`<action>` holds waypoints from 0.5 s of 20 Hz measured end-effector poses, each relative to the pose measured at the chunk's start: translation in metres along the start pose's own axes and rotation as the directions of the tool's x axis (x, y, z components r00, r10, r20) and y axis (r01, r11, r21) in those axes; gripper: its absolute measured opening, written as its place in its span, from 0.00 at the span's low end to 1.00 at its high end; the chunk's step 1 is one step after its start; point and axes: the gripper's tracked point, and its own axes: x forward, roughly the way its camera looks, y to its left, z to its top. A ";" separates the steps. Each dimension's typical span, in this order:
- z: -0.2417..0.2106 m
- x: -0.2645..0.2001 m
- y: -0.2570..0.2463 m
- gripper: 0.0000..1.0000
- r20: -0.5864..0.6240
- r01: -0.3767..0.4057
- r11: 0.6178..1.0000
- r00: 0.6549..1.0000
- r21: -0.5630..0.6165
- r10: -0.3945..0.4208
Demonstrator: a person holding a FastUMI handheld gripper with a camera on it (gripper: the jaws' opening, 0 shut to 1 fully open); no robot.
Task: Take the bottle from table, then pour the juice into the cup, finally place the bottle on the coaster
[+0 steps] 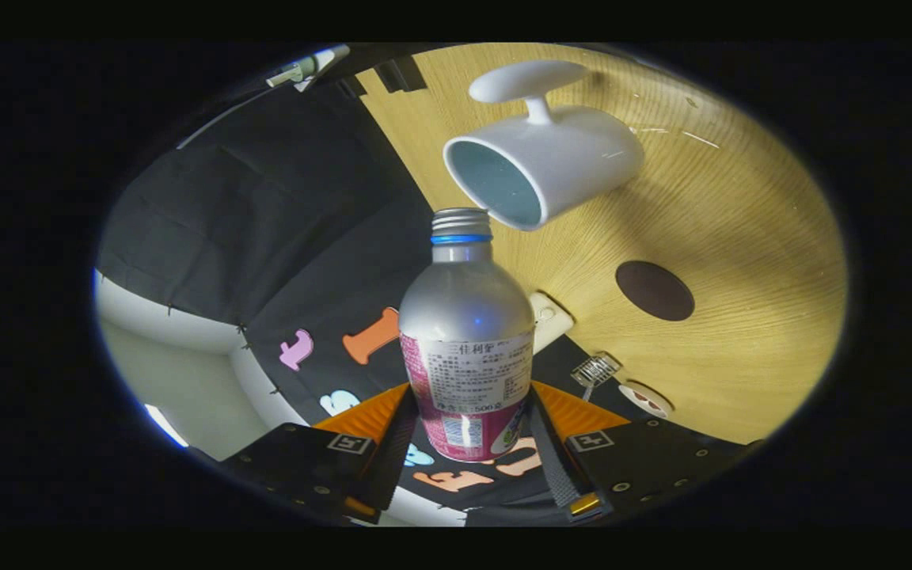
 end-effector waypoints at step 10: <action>0.025 -0.001 -0.042 0.75 0.062 0.059 0.862 0.998 -0.504 -0.032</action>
